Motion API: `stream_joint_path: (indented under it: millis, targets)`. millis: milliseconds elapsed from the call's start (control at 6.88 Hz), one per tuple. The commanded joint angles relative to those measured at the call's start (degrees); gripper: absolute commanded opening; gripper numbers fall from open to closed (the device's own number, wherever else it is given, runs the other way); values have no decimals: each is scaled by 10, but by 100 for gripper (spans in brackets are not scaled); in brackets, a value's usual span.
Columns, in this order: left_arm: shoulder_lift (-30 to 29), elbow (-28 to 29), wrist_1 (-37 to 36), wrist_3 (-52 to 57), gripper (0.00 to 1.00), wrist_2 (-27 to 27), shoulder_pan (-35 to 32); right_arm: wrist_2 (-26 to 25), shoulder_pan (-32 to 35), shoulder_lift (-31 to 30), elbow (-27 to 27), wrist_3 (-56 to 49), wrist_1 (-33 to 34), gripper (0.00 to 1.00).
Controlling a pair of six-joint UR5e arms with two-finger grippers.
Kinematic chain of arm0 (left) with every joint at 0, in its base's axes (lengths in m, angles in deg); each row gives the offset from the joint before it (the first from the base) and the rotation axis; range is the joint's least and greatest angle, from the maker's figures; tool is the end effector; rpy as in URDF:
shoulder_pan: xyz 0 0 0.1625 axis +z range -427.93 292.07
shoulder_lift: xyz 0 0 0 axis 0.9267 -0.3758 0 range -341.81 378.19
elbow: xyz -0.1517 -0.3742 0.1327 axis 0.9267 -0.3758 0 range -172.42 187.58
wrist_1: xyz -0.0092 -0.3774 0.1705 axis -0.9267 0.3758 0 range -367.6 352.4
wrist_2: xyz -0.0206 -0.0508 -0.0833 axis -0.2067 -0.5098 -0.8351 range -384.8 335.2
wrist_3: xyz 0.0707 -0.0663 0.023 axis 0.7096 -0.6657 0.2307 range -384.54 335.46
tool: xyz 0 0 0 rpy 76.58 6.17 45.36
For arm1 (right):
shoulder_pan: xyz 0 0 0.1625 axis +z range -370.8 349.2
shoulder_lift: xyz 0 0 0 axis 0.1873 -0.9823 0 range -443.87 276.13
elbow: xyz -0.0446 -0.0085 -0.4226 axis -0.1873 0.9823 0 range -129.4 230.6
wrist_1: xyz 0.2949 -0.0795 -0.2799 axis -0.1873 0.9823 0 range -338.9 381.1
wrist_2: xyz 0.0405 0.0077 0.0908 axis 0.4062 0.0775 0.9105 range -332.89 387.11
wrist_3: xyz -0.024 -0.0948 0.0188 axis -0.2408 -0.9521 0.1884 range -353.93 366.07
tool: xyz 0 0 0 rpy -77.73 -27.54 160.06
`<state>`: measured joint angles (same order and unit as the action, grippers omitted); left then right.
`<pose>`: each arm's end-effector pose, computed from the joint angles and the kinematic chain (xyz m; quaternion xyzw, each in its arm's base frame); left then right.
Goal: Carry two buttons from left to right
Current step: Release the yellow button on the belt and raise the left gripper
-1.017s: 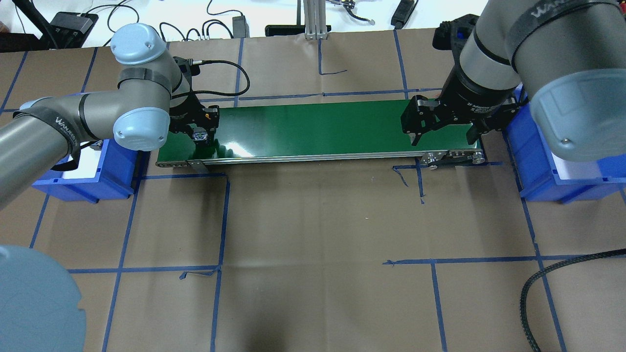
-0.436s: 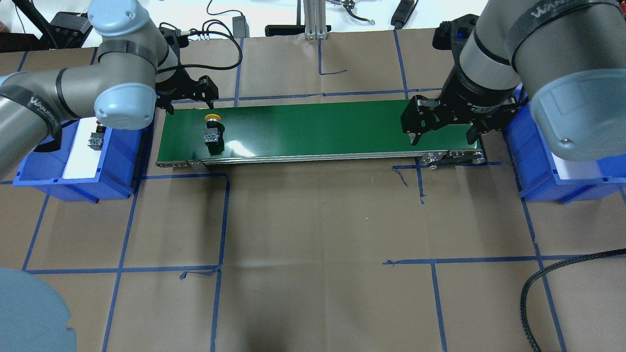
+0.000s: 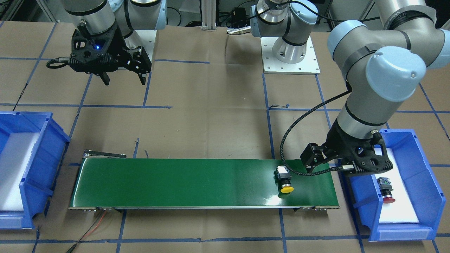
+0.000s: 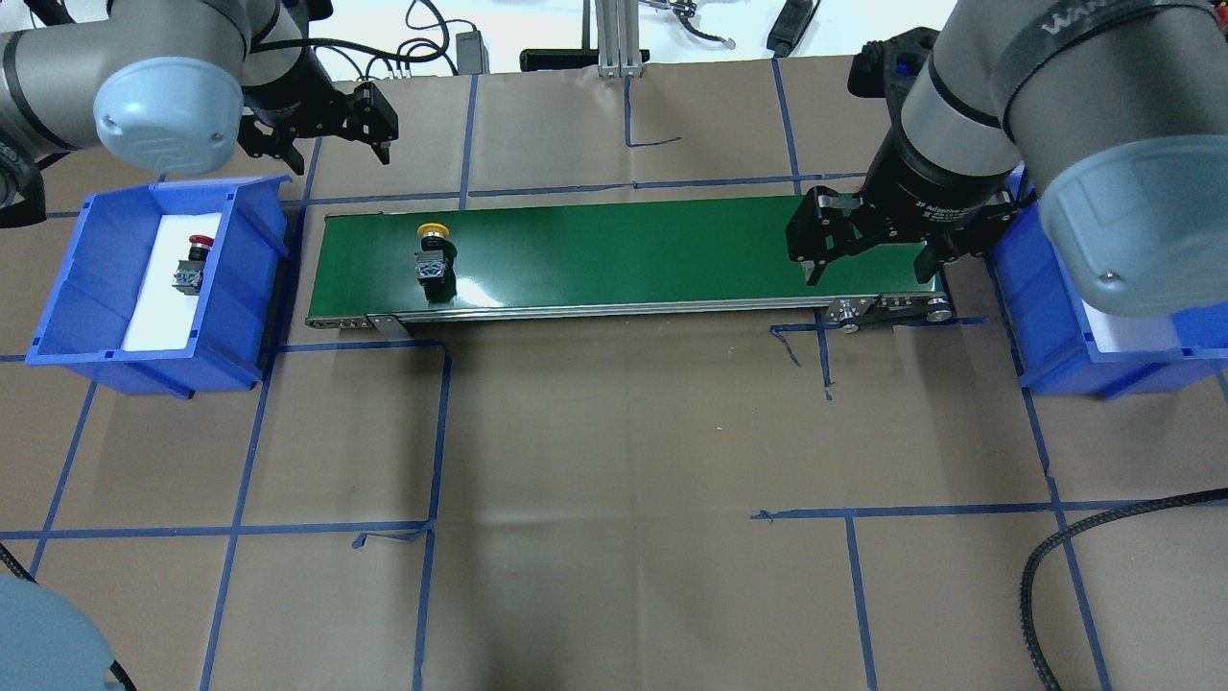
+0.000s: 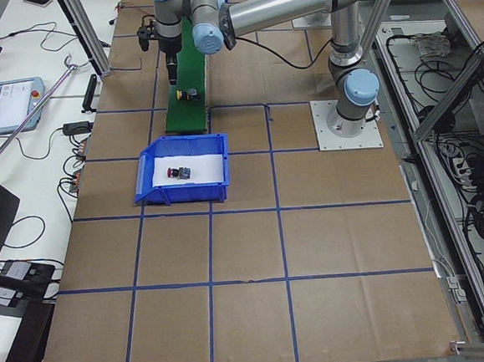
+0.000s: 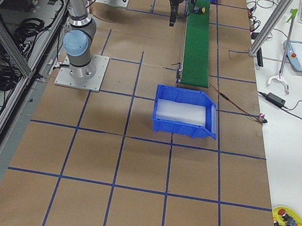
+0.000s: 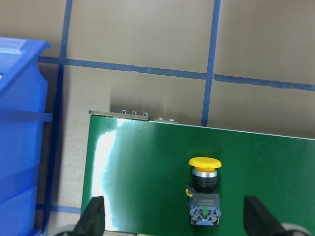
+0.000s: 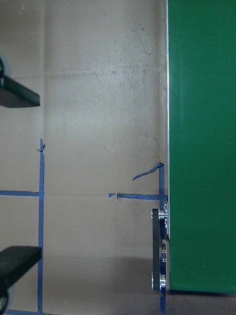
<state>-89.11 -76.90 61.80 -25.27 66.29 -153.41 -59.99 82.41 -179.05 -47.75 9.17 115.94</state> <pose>-0.0819 -0.6325 0.4051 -0.0464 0.9959 -0.0765 0.0120 0.1636 -0.4474 0.4676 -0.0013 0.9996 -0.0131 0.0260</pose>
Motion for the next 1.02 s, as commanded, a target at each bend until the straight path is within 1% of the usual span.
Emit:
stream_joint_path:
  millis: [0,581,872]
  targets:
    - [1,13,14,46,100,1,27,0,0,0,0,1,0,100]
    - [-5,6,21,230,100,-1,155,0,0,0,1,1,1,100]
    - [-12,5,22,289,100,-3,212,0,0,0,1,1,1,100]
